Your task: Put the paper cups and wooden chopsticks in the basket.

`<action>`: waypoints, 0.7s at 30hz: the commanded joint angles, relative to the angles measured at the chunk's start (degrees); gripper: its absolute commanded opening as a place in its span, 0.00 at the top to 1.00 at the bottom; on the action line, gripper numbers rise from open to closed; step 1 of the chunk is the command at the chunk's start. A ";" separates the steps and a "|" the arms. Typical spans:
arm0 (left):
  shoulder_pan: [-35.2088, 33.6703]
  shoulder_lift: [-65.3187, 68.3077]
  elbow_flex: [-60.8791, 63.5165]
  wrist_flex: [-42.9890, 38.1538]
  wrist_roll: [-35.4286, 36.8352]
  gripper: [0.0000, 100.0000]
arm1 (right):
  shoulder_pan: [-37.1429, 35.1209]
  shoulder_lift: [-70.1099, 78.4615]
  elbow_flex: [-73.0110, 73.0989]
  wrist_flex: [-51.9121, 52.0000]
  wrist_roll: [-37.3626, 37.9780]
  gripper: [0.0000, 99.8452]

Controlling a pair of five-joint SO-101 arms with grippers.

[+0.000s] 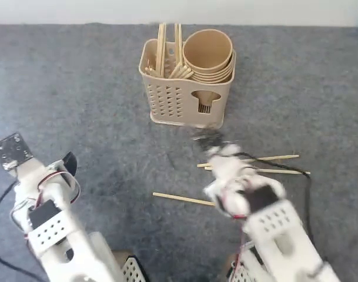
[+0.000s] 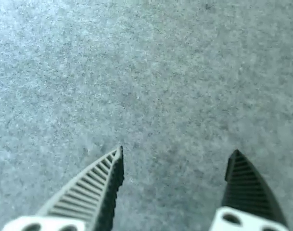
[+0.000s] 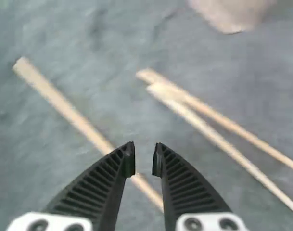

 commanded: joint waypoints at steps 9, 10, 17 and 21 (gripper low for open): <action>-0.44 -0.97 1.19 -6.42 -0.88 0.68 | -15.25 38.81 -18.11 -8.31 -0.53 0.79; -0.44 -0.97 1.19 -6.42 -0.88 0.68 | -15.25 40.57 -19.34 -8.31 -0.53 0.79; -0.44 -0.97 1.19 -6.68 -0.88 0.68 | -15.96 45.32 -21.01 -8.75 -0.79 0.79; -0.44 -0.97 1.10 -6.68 -0.88 0.68 | -19.21 45.76 -20.84 -8.57 -1.05 0.79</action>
